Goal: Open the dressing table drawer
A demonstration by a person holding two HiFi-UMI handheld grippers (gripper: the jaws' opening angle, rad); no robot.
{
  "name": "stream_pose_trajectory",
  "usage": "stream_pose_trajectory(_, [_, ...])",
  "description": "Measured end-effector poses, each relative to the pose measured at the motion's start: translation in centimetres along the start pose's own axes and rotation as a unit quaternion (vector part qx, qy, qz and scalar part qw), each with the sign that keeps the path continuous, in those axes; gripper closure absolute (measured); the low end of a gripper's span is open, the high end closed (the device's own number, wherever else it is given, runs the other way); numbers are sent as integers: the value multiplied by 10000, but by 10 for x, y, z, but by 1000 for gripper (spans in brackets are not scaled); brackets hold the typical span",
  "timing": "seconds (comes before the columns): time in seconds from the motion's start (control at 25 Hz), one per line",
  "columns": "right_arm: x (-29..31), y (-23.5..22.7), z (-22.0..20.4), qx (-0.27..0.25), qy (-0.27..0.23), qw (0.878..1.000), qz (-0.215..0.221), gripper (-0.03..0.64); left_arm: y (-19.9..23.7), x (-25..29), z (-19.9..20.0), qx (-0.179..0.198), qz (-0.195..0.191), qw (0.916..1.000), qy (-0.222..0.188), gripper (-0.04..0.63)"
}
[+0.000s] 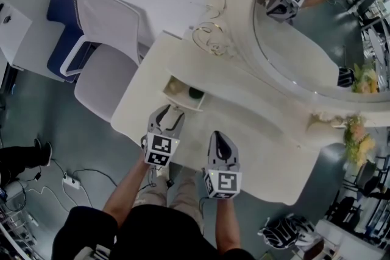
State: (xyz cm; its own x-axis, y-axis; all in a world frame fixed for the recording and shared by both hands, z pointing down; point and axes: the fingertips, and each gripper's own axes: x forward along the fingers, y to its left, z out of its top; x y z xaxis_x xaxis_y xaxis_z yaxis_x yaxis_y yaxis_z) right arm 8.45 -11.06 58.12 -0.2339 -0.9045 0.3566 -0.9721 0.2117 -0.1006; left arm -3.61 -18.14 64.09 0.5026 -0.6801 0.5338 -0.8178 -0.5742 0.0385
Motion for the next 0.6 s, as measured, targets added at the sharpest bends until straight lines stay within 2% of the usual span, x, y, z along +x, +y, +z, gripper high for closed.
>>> stream_pose_trajectory(0.6, [-33, 2, 42, -224, -393, 9988, -195, 620, -7, -51, 50, 222, 44, 9985, -507, 407])
